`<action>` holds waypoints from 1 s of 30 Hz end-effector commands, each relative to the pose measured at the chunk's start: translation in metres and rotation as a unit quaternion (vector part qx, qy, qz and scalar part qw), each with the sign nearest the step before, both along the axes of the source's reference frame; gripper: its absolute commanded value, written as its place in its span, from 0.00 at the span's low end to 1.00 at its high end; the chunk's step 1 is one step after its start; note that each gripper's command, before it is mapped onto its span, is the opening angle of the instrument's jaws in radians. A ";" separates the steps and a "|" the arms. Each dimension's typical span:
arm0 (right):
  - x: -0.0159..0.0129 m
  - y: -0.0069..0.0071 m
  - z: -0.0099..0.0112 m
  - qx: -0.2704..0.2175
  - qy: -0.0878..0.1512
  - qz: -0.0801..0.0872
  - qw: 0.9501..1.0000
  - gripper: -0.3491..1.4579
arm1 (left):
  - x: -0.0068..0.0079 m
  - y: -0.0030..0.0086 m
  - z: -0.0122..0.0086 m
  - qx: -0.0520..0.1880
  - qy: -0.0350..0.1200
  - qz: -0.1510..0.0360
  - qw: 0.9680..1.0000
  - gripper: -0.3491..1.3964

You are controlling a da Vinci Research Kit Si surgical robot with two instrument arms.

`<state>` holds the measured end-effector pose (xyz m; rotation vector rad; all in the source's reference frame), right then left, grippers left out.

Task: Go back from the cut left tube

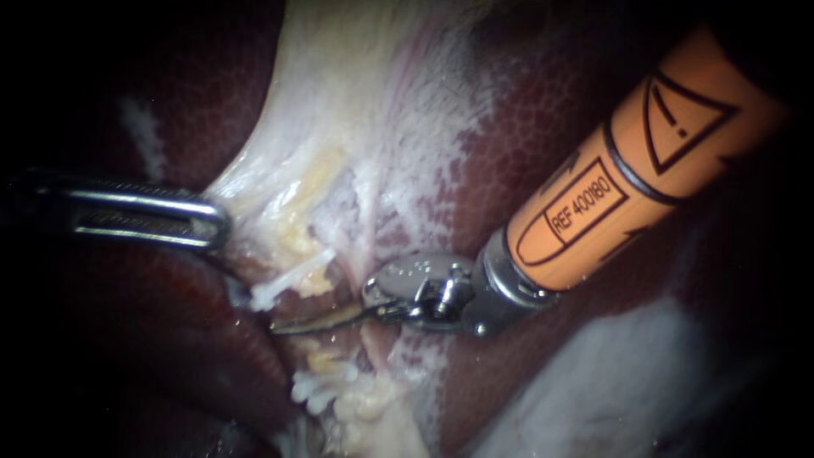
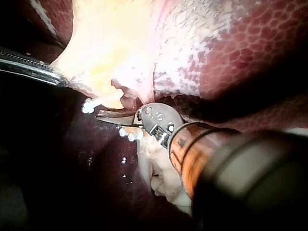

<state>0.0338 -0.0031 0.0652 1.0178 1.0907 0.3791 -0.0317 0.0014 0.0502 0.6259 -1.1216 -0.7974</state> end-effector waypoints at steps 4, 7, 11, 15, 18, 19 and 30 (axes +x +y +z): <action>0.0000 0.0000 0.0000 0.000 0.000 0.000 1.000 0.00 | 0.0000 0.0000 0.0000 0.000 0.000 0.000 1.000 0.00; 0.0000 0.0000 0.0000 0.002 0.000 -0.002 1.000 0.00 | 0.0000 0.0000 0.0000 0.000 0.000 0.000 1.000 0.00; -0.0002 -0.0002 0.0000 0.018 0.003 -0.009 1.000 0.00 | 0.0000 0.0000 0.0000 0.000 0.000 0.000 1.000 0.00; -0.0002 -0.0004 -0.0002 0.022 0.012 -0.002 1.000 0.00 | 0.0000 0.0000 0.0000 0.000 0.000 0.000 1.000 0.00; -0.0002 -0.0004 -0.0002 0.022 0.014 0.003 1.000 0.17 | 0.0000 0.0000 0.0000 0.000 0.000 0.000 1.000 0.00; -0.0002 -0.0004 -0.0002 0.022 0.014 0.003 1.000 0.18 | 0.0000 0.0000 0.0000 0.000 0.000 0.000 1.000 0.00; -0.0002 -0.0004 -0.0002 0.017 0.007 0.016 1.000 0.49 | 0.0000 0.0000 0.0000 0.000 0.000 0.000 1.000 0.00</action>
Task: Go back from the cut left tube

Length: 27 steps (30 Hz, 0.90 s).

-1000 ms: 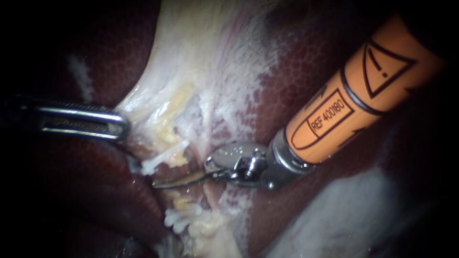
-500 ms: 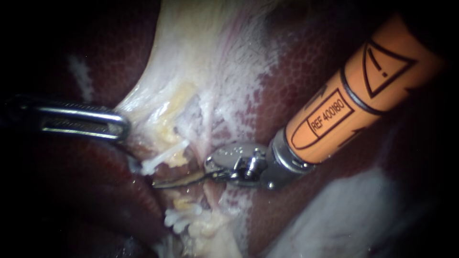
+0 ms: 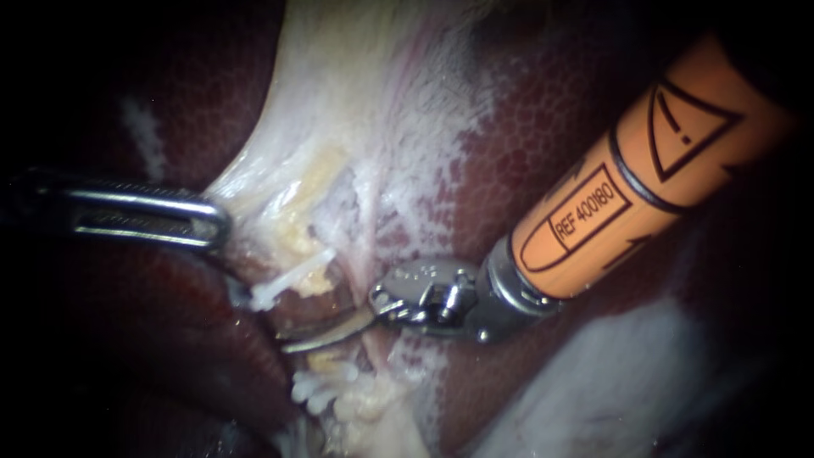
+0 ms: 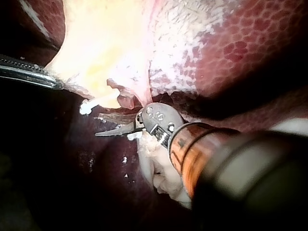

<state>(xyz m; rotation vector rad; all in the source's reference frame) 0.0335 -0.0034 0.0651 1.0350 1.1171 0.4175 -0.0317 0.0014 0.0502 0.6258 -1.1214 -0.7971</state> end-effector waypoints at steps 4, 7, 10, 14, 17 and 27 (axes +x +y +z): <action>0.0000 0.0000 0.0000 -0.003 -0.005 0.009 1.000 0.60 | 0.0000 0.0000 0.0000 0.000 0.000 0.000 1.000 0.00; -0.0001 0.0000 0.0000 -0.003 -0.005 0.009 1.000 0.60 | 0.0000 0.0000 0.0000 0.000 0.000 0.000 1.000 0.00; -0.0003 0.0000 -0.0001 -0.003 -0.005 0.009 1.000 0.60 | 0.0000 0.0000 0.0000 0.000 0.000 0.000 1.000 0.00; -0.0011 -0.0001 -0.0002 -0.003 -0.004 0.007 1.000 0.60 | 0.0000 0.0000 0.0000 0.000 0.000 0.000 1.000 0.00; -0.0023 -0.0002 -0.0003 -0.005 -0.005 0.009 1.000 0.60 | 0.0000 0.0000 0.0002 0.000 0.000 0.000 1.000 0.00; -0.0088 0.0012 -0.0016 -0.022 -0.007 0.023 0.999 0.67 | 0.0000 0.0000 0.0004 -0.001 0.000 0.000 1.000 0.00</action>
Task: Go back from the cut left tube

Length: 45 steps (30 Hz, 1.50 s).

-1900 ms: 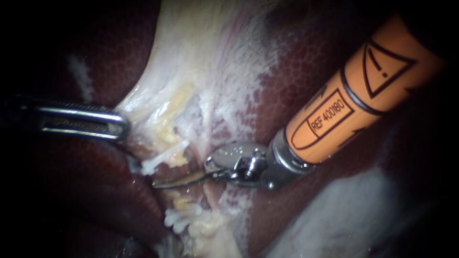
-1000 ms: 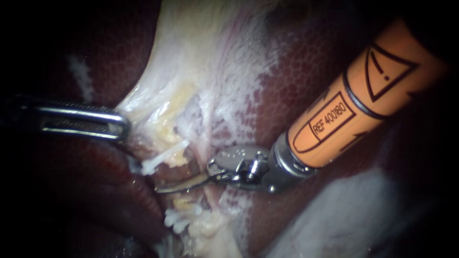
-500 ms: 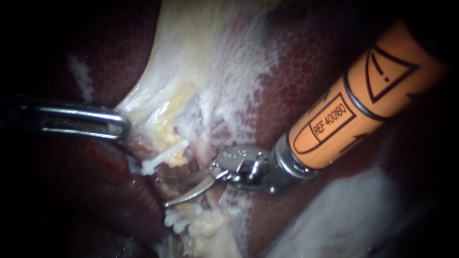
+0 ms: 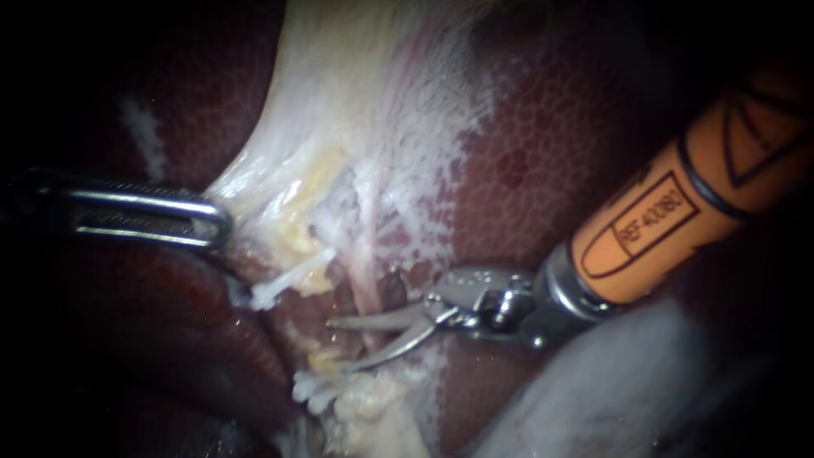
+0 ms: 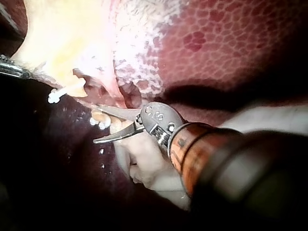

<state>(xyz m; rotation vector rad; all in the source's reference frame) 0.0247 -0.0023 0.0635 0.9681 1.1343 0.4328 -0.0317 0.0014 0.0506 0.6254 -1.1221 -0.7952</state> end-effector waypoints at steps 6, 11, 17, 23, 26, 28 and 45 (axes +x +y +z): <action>-0.0033 0.0017 -0.0009 -0.025 -0.002 0.015 1.000 0.72 | 0.0000 -0.0002 0.0003 -0.001 0.001 0.000 1.000 0.00; -0.0052 0.0020 -0.0011 -0.083 -0.014 0.048 0.995 0.85 | 0.0000 -0.0001 0.0006 -0.001 0.000 0.000 1.000 0.00; -0.0063 0.0024 -0.0014 -0.164 -0.024 0.071 0.984 0.93 | 0.0000 -0.0001 0.0009 -0.002 0.001 0.000 1.000 0.00; -0.0072 0.0025 -0.0017 -0.264 -0.046 0.090 0.959 0.98 | 0.0001 0.0000 0.0012 -0.002 0.001 0.000 1.000 0.00; -0.0076 0.0027 -0.0023 -0.292 -0.057 0.095 0.950 0.98 | 0.0001 0.0000 0.0013 -0.002 0.001 0.000 1.000 0.00; -0.0076 0.0028 -0.0028 -0.307 -0.063 0.097 0.945 0.98 | 0.0001 0.0001 0.0013 -0.002 0.001 0.000 1.000 0.00; -0.0078 0.0027 -0.0055 -0.355 -0.090 0.102 0.925 0.98 | -0.0004 -0.0003 0.0022 -0.004 0.002 -0.001 1.000 0.00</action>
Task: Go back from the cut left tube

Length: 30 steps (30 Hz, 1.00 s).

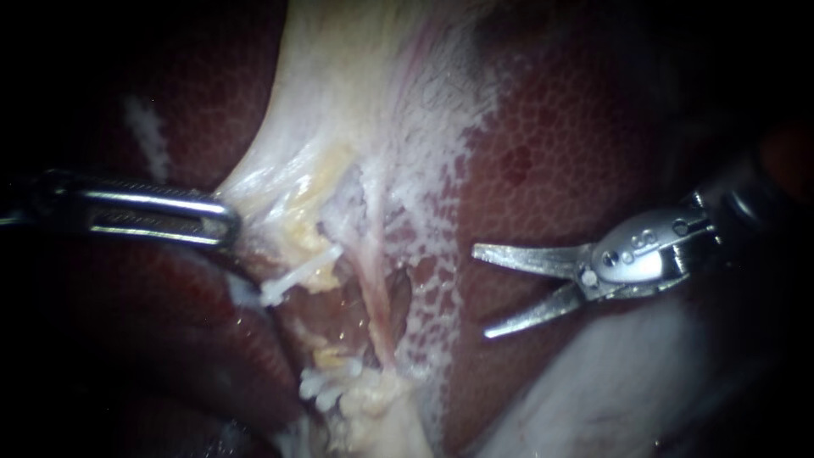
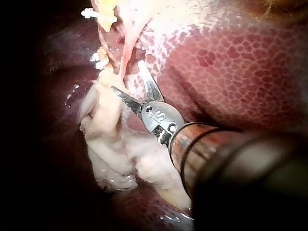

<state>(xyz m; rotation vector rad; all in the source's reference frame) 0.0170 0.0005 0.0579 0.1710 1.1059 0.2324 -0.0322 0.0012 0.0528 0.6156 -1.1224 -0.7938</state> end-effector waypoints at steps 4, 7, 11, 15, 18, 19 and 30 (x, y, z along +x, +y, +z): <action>-0.0004 0.0002 0.0001 -0.002 0.000 -0.001 1.000 0.98 | -0.0005 -0.0005 0.0007 -0.002 0.001 0.000 1.000 0.00; -0.0007 0.0003 0.0002 -0.001 0.001 -0.002 1.000 0.98 | -0.0008 -0.0008 0.0014 -0.004 0.001 0.001 1.000 0.00; -0.0010 0.0005 0.0005 -0.003 0.000 -0.004 1.000 0.98 | -0.0010 -0.0008 0.0019 -0.004 0.000 0.002 1.000 0.00; -0.0013 0.0007 0.0008 -0.006 0.000 -0.004 1.000 0.98 | -0.0013 -0.0009 0.0029 -0.006 0.001 0.001 1.000 0.00; -0.0014 0.0008 0.0011 -0.006 0.000 -0.004 1.000 0.98 | -0.0020 -0.0013 0.0043 -0.011 -0.001 0.006 1.000 0.00; -0.0015 0.0009 0.0012 -0.006 -0.001 -0.004 1.000 0.98 | -0.0022 -0.0014 0.0048 -0.009 -0.001 0.005 1.000 0.00; -0.0015 0.0010 0.0016 -0.009 -0.001 -0.004 1.000 0.98 | -0.0048 -0.0026 0.0077 0.000 -0.006 0.016 1.000 0.00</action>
